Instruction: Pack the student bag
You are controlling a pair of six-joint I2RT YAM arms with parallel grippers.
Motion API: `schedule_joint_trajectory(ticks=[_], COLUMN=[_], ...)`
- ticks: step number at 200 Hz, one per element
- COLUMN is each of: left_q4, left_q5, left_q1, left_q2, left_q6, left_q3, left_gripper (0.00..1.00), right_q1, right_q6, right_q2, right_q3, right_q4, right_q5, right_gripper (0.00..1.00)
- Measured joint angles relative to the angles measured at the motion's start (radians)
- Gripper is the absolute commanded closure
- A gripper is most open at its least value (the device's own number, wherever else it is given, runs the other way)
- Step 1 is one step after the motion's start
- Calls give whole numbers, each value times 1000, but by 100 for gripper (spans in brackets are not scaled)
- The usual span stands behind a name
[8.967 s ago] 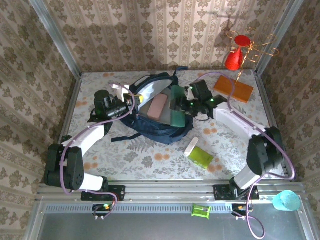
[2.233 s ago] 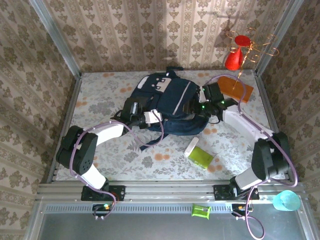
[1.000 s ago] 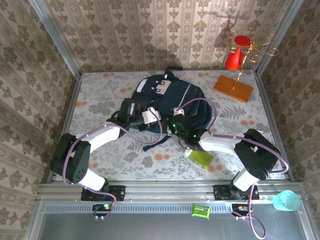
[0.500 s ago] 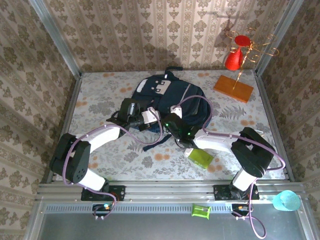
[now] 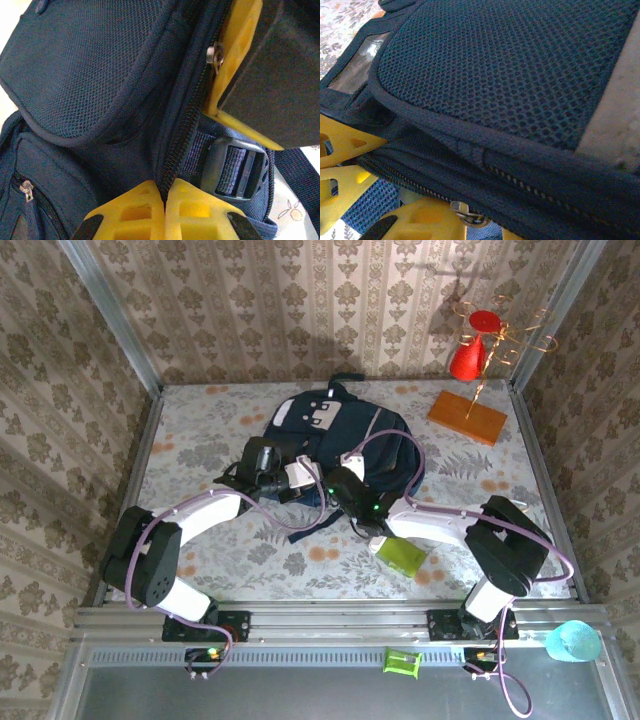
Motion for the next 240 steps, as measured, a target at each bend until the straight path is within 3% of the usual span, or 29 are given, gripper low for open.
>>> schedule_joint_trajectory(ticks=[35, 138, 240], left_q4=[-2, -5, -13], left_q5=[-1, -2, -2], left_q1=[-3, -3, -5], left_q2=[0, 1, 11], left_q6=[9, 19, 27], left_q3=[0, 2, 8], left_gripper=[100, 100, 100], right_q1=[-4, -47, -133], right_q6=[-5, -31, -61], right_q2=[-19, -51, -98], right_q3=[0, -11, -69], right_q4=[-14, -30, -2], right_q5=[-6, -115, -303], right_gripper=[74, 82, 78])
